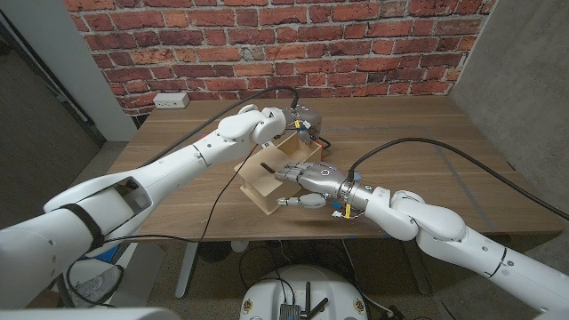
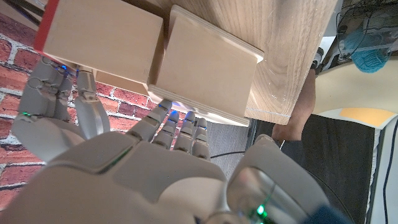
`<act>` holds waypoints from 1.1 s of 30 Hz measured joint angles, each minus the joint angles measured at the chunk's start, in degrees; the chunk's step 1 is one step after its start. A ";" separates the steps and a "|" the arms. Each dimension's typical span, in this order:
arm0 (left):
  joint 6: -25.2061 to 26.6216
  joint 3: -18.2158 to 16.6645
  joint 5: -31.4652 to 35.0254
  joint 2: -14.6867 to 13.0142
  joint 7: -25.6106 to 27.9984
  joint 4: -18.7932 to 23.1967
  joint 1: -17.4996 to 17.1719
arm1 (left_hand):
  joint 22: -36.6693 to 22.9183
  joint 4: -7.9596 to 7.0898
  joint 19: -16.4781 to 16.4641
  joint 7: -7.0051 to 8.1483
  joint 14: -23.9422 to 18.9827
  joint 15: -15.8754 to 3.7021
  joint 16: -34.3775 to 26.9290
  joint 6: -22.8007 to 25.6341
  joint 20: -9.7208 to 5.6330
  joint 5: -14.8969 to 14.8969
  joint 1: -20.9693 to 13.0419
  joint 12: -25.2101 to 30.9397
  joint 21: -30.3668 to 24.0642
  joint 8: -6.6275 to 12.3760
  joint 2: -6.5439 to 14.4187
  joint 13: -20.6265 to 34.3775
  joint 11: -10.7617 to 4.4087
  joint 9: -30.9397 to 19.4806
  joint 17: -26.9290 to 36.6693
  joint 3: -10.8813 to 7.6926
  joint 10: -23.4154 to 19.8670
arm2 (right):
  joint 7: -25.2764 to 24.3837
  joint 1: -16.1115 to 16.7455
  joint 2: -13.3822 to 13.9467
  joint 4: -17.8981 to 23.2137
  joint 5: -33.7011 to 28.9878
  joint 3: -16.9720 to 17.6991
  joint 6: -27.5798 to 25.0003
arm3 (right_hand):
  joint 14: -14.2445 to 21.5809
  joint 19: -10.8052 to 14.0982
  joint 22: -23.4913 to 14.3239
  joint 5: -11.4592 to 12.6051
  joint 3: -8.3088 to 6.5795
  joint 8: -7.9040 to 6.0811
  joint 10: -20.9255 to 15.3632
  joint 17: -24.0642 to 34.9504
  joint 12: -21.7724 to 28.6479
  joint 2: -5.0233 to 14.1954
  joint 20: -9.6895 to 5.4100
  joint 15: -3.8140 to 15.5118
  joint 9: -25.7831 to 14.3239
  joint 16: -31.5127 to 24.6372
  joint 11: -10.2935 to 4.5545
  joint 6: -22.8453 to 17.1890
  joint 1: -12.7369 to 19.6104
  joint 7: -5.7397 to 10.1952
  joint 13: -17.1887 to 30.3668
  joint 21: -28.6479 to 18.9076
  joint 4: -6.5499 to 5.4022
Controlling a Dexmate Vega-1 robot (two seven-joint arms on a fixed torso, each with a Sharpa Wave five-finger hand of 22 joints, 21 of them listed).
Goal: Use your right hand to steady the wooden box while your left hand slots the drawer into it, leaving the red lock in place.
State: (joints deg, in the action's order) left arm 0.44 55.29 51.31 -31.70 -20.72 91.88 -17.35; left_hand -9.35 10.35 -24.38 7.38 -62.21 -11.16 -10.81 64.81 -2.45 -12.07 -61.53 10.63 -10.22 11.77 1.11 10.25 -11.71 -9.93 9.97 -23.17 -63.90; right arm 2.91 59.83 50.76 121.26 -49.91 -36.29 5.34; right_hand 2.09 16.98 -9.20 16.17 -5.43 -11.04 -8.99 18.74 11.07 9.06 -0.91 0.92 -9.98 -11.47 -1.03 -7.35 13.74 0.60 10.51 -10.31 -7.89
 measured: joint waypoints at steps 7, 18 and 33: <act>-0.16 -0.26 -0.73 -0.08 0.16 -0.38 -0.20 | 0.00 -0.17 0.00 0.00 0.00 0.00 0.02 0.00 0.00 0.17 0.05 0.00 0.00 0.00 0.05 0.00 0.00 0.00 0.01 0.17 0.00 | 0.23 -0.24 -0.10 -0.14 0.24 -0.08 -0.01 | 0.00 0.00 -0.04 0.00 0.00 0.00 0.00 0.00 0.00 0.00 0.00 0.00 0.00 0.00 0.00 0.00 0.00 0.00 0.00 0.01 0.00; 0.05 -0.24 -1.48 0.13 -1.88 -0.84 0.44 | 0.00 -0.24 0.00 -0.05 0.01 0.01 0.08 -0.05 0.00 -0.02 0.06 0.00 0.00 0.00 0.06 0.00 0.00 0.00 0.04 0.25 0.00 | 0.53 -0.80 -0.33 -0.53 0.48 -0.28 0.07 | 0.00 0.00 -0.11 0.00 0.00 0.00 0.00 0.00 0.00 0.00 0.00 0.00 0.00 0.00 0.00 0.00 0.00 0.00 0.00 0.01 0.00; 0.39 0.27 -2.13 0.14 -4.07 -0.71 1.13 | 0.00 -0.23 0.00 -0.15 0.02 0.02 0.05 -0.15 0.00 -0.02 0.06 0.00 0.00 0.00 0.06 -0.01 0.00 0.00 0.04 0.25 0.00 | 0.58 -0.92 -0.51 -0.66 0.60 -0.47 0.07 | 0.00 -0.01 -0.12 0.00 0.00 0.00 0.00 0.00 0.00 0.00 0.01 0.00 0.00 0.00 0.00 0.00 0.00 0.00 0.00 -0.02 0.00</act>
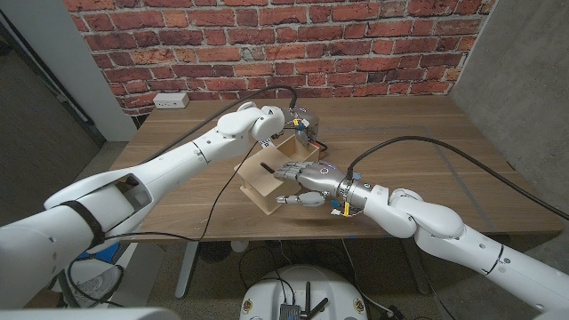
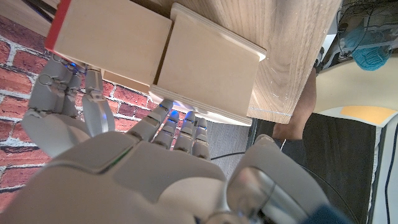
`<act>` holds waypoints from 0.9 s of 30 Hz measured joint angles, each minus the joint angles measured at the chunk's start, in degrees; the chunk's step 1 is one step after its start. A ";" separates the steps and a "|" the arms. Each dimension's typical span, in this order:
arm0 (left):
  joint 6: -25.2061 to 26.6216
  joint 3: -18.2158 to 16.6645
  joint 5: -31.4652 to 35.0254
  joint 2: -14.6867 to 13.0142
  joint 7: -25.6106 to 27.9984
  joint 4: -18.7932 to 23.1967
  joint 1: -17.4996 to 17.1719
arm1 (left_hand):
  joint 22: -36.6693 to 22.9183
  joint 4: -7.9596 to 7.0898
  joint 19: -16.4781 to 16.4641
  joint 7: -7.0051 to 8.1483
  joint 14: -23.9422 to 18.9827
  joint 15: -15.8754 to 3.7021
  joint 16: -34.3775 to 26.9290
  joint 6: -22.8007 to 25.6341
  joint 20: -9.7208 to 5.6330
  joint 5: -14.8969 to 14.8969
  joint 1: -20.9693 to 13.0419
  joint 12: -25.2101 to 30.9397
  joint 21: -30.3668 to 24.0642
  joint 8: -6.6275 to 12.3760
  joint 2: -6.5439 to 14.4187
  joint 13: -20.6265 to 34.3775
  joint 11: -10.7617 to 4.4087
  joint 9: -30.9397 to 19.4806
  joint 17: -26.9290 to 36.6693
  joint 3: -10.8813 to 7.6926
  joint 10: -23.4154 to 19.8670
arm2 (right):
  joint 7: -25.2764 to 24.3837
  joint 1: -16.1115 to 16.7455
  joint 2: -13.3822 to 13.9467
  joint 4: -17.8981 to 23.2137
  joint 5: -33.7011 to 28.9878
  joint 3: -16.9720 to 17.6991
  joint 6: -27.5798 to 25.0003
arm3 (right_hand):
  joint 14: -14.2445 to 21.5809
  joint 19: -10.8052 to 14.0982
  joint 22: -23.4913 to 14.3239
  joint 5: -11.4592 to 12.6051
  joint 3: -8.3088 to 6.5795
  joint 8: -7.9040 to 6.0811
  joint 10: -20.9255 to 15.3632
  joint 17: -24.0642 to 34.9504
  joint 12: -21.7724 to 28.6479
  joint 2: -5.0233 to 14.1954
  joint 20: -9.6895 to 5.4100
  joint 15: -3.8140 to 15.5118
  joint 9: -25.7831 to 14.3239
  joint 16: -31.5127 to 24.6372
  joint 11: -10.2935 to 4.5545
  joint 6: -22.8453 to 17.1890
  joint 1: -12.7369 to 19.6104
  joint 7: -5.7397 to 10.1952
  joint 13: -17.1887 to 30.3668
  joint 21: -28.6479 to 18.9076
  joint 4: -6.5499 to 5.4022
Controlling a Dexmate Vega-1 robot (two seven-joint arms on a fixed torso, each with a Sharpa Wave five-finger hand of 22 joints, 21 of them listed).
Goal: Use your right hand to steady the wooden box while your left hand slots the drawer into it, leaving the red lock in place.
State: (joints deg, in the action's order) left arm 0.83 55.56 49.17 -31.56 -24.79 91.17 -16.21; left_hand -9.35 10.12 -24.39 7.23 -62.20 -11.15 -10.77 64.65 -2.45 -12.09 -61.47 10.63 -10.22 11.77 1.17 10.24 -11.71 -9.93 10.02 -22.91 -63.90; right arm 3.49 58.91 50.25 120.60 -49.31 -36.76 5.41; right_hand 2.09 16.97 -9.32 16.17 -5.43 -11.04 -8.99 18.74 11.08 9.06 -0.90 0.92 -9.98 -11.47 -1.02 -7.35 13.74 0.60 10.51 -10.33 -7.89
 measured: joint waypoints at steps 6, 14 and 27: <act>0.19 0.00 -0.18 -0.37 -0.39 0.90 -0.25 | 0.00 0.00 0.00 -0.02 0.01 0.01 -0.07 -0.02 0.00 0.01 0.00 0.00 0.00 0.00 0.00 0.00 0.00 0.00 0.00 0.00 0.00 | -0.11 0.11 0.00 0.09 -0.07 -0.03 -0.06 | 0.00 0.00 0.04 0.00 0.00 0.00 0.00 0.00 0.00 0.00 0.00 0.00 0.00 0.00 0.00 0.00 0.00 0.00 0.00 -0.07 0.00; 0.27 -0.40 -0.50 -0.92 -0.74 2.01 -0.90 | 0.00 0.01 0.00 0.12 0.01 0.01 -0.08 0.12 0.00 0.02 -0.01 0.00 0.00 0.00 -0.01 0.05 0.00 0.00 -0.01 0.01 0.00 | -0.30 0.18 0.00 0.12 -0.14 -0.11 -0.07 | 0.00 -0.03 0.15 0.00 0.00 0.00 0.00 0.00 0.00 0.00 0.03 0.00 0.00 0.00 0.00 0.00 0.00 0.00 0.00 -0.07 0.00; -0.84 -1.12 -1.45 -1.66 -1.06 2.59 -1.37 | 0.00 0.01 0.00 0.01 0.01 0.01 -0.09 0.01 0.00 0.19 -0.02 0.00 0.00 0.00 -0.02 0.04 0.00 0.00 0.00 0.01 0.00 | -0.25 0.20 -0.12 0.12 -0.21 -0.26 -0.21 | 0.00 -0.10 0.13 0.00 0.00 0.00 0.00 0.00 0.00 0.00 0.10 0.00 0.00 0.00 0.00 0.00 0.00 0.00 0.00 0.02 0.00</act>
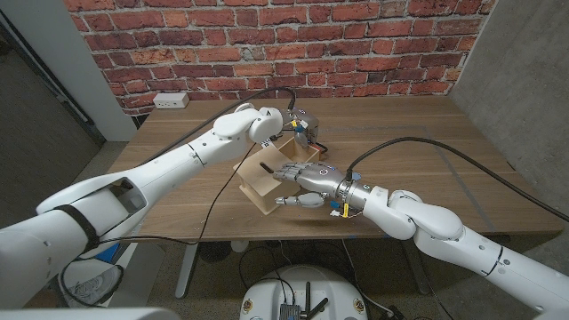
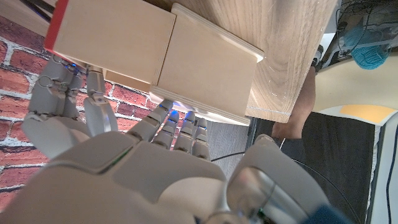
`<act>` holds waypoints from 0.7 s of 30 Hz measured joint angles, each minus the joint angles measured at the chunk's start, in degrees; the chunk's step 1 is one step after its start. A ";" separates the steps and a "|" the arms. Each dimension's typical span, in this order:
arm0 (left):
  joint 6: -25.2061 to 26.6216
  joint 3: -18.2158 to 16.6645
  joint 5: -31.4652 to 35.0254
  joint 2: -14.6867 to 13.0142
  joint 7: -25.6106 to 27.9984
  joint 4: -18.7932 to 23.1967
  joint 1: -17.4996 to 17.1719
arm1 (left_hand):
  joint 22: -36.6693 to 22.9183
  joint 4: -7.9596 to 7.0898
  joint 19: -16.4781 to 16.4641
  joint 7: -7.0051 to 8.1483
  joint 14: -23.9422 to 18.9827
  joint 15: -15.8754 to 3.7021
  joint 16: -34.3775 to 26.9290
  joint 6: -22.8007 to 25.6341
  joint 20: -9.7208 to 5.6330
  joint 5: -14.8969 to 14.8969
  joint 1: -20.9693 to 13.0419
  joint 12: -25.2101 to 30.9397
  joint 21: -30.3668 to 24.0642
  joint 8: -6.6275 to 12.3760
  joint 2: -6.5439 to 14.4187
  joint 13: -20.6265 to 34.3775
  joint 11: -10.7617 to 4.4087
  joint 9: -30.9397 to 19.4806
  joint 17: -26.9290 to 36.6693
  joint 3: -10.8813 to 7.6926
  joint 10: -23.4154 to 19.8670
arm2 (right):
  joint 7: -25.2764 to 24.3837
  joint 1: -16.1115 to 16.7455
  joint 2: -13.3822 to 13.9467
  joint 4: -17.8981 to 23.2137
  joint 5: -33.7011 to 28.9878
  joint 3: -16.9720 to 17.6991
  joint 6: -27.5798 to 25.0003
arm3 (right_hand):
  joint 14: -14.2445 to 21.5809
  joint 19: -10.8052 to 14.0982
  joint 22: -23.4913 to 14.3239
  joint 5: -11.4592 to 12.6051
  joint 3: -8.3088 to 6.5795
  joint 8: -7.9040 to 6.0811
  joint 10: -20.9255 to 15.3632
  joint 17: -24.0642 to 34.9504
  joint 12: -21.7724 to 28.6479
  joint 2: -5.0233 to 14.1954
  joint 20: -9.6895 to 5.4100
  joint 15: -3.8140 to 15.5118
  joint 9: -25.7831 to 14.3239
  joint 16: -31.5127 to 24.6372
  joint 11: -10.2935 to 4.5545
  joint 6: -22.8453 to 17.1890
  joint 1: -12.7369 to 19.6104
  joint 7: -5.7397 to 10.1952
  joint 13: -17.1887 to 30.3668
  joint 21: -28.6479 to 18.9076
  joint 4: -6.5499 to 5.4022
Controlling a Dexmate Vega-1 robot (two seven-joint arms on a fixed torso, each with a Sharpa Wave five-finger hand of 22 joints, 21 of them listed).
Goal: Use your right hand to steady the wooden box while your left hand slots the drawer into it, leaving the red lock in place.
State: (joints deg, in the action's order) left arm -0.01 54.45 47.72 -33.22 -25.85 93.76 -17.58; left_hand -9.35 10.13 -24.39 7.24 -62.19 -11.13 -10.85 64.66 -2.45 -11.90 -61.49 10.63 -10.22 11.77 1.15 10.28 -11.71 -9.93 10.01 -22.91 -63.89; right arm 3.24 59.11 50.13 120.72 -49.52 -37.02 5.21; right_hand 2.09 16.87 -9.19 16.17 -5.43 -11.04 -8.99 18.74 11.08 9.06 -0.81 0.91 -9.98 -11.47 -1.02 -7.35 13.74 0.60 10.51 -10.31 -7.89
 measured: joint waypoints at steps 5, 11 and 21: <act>-1.10 -0.16 -0.28 -0.20 0.23 -0.30 0.03 | 0.00 0.00 0.00 -0.04 0.00 0.00 0.00 -0.04 0.00 -0.08 -0.01 0.00 0.00 0.00 -0.01 0.00 0.00 0.00 0.00 0.00 0.00 | 0.08 0.01 -0.01 0.05 -0.01 -0.02 -0.08 | 0.00 0.00 -0.01 0.00 0.00 0.00 0.00 0.00 0.00 0.00 0.00 0.00 0.00 0.00 0.00 0.00 0.00 0.00 0.00 0.01 0.00; -3.49 -0.20 -0.76 -0.35 1.08 -1.53 0.66 | 0.00 0.00 0.00 -0.03 -0.02 -0.01 0.00 -0.03 0.00 -0.19 -0.08 0.00 0.00 0.00 -0.08 0.00 0.00 0.00 0.00 0.00 0.00 | 0.14 0.01 -0.02 0.12 -0.05 -0.02 -0.11 | 0.00 -0.01 -0.03 0.00 0.00 0.00 0.00 0.00 0.00 0.00 0.01 0.00 0.00 0.00 0.00 0.00 0.00 0.00 0.00 0.05 0.00; -9.01 -0.02 -1.75 0.21 3.41 -6.15 2.97 | 0.00 0.09 0.00 0.00 -0.03 -0.02 0.02 0.00 0.00 -0.19 -0.22 0.00 0.00 0.00 -0.22 0.00 0.00 0.00 -0.01 0.09 0.00 | 0.19 -0.17 -0.02 0.10 -0.07 -0.04 -0.06 | 0.00 -0.01 -0.04 0.00 0.00 0.00 0.00 0.00 0.00 0.00 0.01 0.00 0.00 0.00 0.00 0.00 0.00 0.00 0.00 -0.10 0.00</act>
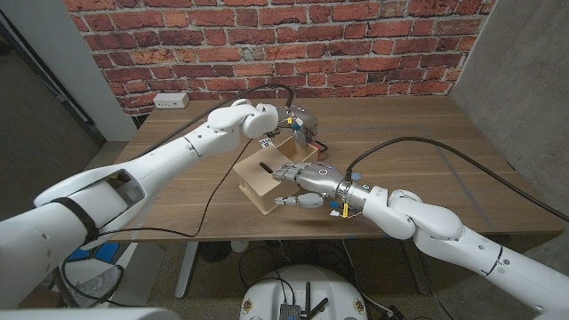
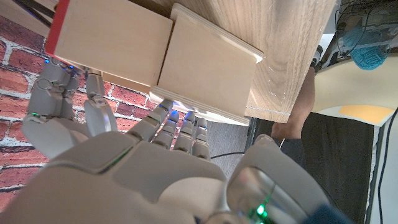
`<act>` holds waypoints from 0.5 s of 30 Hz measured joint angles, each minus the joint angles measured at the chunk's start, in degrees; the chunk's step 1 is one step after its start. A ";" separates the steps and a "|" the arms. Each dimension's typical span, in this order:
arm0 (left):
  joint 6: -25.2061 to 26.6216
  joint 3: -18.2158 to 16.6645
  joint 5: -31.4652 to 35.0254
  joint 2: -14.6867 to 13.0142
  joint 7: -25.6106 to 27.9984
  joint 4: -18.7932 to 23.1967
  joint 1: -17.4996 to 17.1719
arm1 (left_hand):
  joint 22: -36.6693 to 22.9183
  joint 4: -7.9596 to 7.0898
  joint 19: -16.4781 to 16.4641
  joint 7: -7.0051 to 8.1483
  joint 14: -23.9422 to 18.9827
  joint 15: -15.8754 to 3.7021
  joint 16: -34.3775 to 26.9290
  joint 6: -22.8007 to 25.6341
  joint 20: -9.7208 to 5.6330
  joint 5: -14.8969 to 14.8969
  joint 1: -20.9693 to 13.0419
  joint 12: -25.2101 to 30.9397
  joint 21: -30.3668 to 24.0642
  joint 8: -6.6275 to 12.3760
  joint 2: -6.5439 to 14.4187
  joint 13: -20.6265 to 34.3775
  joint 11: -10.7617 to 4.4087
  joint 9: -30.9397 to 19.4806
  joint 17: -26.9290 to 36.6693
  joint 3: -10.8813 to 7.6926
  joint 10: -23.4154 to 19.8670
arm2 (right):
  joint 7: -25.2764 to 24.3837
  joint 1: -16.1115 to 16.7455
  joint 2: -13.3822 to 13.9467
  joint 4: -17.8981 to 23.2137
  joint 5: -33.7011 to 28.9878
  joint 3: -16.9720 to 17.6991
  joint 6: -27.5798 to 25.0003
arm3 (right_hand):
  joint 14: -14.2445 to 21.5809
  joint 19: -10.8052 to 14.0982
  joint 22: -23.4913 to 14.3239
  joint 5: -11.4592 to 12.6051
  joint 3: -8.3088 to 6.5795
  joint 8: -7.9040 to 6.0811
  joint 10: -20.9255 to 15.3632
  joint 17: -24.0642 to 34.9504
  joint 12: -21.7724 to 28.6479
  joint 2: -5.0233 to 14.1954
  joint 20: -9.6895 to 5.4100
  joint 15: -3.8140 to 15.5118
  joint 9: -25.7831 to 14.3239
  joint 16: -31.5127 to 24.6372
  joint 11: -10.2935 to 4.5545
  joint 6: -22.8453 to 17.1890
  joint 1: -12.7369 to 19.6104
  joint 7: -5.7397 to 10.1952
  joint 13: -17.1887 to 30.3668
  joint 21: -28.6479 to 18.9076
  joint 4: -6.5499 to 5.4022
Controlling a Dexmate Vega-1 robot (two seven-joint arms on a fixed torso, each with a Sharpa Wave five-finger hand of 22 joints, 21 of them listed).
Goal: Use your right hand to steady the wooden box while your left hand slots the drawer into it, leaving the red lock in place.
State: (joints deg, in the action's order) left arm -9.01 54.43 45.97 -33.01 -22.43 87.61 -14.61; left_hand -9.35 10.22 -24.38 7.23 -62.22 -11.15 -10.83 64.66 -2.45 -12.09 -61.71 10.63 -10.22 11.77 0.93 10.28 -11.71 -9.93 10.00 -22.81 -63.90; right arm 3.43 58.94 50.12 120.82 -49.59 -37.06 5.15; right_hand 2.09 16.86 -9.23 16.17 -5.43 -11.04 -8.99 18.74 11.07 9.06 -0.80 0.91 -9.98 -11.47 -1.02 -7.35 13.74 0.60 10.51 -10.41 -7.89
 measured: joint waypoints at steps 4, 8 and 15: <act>-2.18 0.33 -0.51 0.47 0.98 -2.03 1.00 | 0.00 0.00 0.00 0.00 -0.01 -0.01 -0.03 0.00 0.00 0.00 0.01 0.00 0.00 0.00 0.01 0.00 0.00 0.00 0.03 0.00 0.00 | 0.00 -0.06 -0.03 -0.07 0.00 0.00 0.02 | 0.00 0.00 0.00 0.00 0.00 0.00 0.00 0.00 0.00 0.00 0.00 0.00 0.00 0.00 0.00 0.00 0.00 0.00 0.00 0.00 0.00; -3.34 0.51 -0.86 0.74 1.40 -3.18 1.53 | 0.00 0.07 0.00 0.00 -0.01 -0.01 -0.03 0.00 0.00 0.01 0.08 0.00 0.00 0.00 0.08 0.00 0.00 0.00 0.03 0.07 0.00 | 0.00 -0.08 -0.09 -0.16 0.00 -0.01 0.03 | 0.00 0.00 0.01 0.00 0.00 0.00 0.00 0.00 0.00 0.00 0.00 0.00 0.00 0.00 0.00 0.00 0.00 0.00 0.00 0.00 0.00; -5.86 0.94 -1.97 1.32 1.80 -5.45 2.50 | 0.00 0.07 0.00 0.11 0.23 0.20 0.35 0.15 0.00 0.01 -0.23 -0.01 0.00 0.20 0.39 -0.03 0.00 0.00 -0.08 0.07 0.00 | -0.10 -0.11 -0.16 -0.33 0.11 -0.04 0.03 | 0.00 0.00 0.01 0.00 0.00 0.00 0.00 0.00 0.00 0.00 0.00 0.00 0.00 0.00 0.00 0.00 0.00 0.00 0.00 0.01 0.00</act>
State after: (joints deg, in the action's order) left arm -14.87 55.37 44.00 -31.69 -20.63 82.16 -12.12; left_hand -9.35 10.29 -24.39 7.35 -61.99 -10.96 -10.48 64.81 -2.45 -12.08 -61.93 10.62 -10.22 11.97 1.32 10.25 -11.71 -9.93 9.92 -22.74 -63.89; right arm 3.32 58.83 49.95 120.49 -49.48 -37.10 5.18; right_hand 2.09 16.86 -9.22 16.17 -5.43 -11.04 -8.99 18.74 11.08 9.06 -0.79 0.92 -9.98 -11.47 -1.02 -7.35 13.74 0.60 10.51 -10.40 -7.89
